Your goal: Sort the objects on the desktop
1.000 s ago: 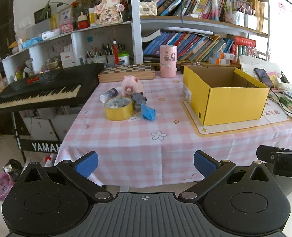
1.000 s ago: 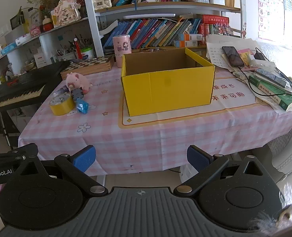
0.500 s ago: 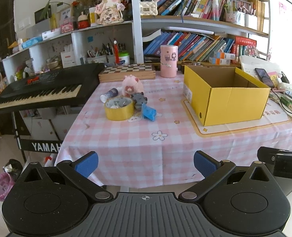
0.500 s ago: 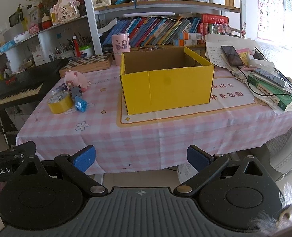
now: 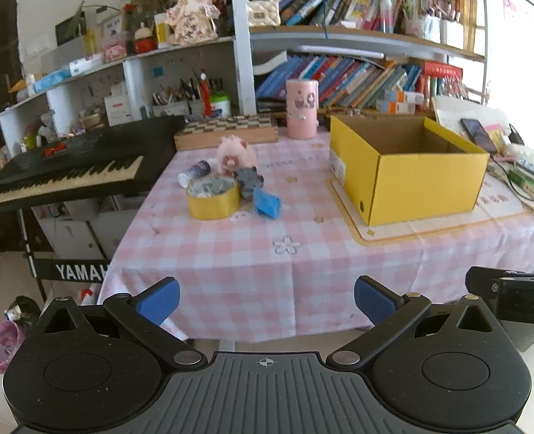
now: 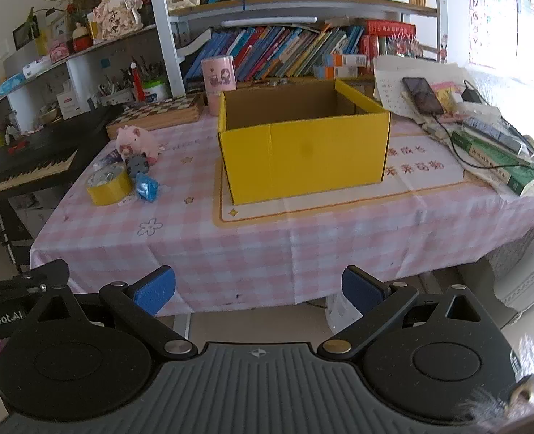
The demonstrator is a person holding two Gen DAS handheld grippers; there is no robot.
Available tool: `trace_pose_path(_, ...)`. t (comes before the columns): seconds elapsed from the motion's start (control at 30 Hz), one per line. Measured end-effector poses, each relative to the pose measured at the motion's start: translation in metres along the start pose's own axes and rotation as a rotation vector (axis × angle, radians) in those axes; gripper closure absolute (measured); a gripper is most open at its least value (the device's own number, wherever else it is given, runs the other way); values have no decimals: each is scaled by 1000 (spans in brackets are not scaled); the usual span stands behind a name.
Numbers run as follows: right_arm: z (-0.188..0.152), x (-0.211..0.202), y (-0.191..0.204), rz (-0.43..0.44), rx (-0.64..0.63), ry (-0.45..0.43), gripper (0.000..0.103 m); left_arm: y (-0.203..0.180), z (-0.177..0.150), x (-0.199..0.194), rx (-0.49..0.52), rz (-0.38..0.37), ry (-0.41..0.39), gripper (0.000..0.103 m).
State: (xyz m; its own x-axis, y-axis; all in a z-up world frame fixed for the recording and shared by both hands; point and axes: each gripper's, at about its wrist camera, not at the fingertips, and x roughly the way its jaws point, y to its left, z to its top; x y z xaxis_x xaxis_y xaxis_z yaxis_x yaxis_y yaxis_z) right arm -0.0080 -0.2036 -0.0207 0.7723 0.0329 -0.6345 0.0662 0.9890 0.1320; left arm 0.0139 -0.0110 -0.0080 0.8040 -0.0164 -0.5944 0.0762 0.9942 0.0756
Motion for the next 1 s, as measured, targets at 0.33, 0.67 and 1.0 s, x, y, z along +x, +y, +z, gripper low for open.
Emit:
trace_pose_path(0.33,0,-2,3,-26,11,21,11,-3,1,-2,8,0,0,0)
trace_pose_path(0.67,1,-3,17,29,-53,-8,11,7,-2,-2,-30,8,-22,0)
trace_pose_path(1.0,8,4,23,68,-55,5,11,16,1,2,-30,38,-10,0)
